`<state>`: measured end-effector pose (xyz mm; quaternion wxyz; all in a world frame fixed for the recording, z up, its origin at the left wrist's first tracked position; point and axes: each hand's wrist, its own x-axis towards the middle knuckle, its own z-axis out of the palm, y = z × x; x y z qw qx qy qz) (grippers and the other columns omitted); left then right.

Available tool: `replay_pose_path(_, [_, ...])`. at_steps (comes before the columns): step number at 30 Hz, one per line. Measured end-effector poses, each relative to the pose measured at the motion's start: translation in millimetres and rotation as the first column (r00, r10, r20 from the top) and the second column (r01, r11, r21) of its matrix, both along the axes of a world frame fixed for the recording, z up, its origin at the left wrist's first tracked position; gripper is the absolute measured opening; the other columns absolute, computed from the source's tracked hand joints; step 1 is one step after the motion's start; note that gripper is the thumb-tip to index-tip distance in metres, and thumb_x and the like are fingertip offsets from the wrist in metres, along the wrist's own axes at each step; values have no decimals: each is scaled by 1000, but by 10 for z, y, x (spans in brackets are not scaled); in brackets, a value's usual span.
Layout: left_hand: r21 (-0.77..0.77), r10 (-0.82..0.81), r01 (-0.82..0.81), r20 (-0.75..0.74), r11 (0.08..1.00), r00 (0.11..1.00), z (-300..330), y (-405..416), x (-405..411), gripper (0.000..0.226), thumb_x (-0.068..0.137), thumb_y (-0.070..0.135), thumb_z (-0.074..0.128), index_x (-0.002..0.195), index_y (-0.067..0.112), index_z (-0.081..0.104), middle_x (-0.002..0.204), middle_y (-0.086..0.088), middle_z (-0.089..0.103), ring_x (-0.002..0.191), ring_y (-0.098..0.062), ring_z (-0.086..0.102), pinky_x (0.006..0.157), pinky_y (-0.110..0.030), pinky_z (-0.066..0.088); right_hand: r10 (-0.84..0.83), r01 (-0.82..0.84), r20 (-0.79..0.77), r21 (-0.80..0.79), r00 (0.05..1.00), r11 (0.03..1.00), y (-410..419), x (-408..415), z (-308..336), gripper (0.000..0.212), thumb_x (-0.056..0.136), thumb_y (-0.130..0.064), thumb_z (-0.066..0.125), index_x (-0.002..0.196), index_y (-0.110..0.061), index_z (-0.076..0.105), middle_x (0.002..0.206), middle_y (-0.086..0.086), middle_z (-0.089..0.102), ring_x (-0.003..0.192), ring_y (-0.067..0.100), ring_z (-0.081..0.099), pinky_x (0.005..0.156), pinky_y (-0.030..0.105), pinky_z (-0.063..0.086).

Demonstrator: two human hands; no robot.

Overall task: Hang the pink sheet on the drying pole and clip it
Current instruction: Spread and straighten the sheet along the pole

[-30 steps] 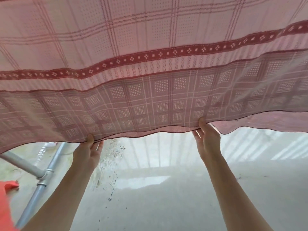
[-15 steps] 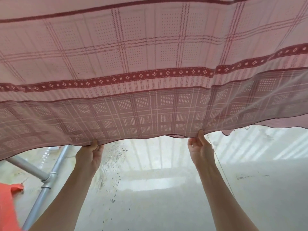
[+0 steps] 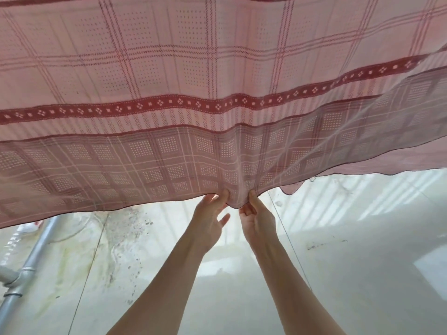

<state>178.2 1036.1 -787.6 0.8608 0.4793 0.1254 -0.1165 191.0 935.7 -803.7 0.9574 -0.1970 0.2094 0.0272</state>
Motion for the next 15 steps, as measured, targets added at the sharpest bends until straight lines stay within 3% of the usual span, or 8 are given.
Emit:
replay_pose_path(5, [-30,272,-275,-76,961,959,-38,-67,34,9,91,14,54,85,17,59,77,8,67,85,-12,57,74,-26,42,122,-119,45,-55,992,991,-162,-36,6,12,91,-9,49,92,-11,61,92,3,62,90,14,58,87,28,47])
replay_pose_path(8, [-57,385,-388,-58,920,921,-11,86,63,18,92,6,50,90,22,58,85,6,62,83,-11,57,75,-28,44,108,-118,128,70,986,991,-337,69,139,10,81,-21,61,90,-21,63,96,-2,60,103,15,56,97,35,43])
replay_pose_path(11, [-103,439,-441,-38,892,898,22,216,107,22,92,4,49,101,23,55,92,7,58,86,-9,57,80,-32,44,54,-62,167,44,984,997,-556,210,268,36,72,-37,70,103,-21,60,114,0,55,119,18,50,99,41,42])
replay_pose_path(15, [-102,439,-439,-23,893,898,-17,281,114,26,92,1,48,107,22,52,93,9,58,89,-8,57,82,-34,45,54,-50,120,-42,991,998,-835,390,329,28,87,-37,60,109,-21,59,129,3,51,123,22,46,104,44,38])
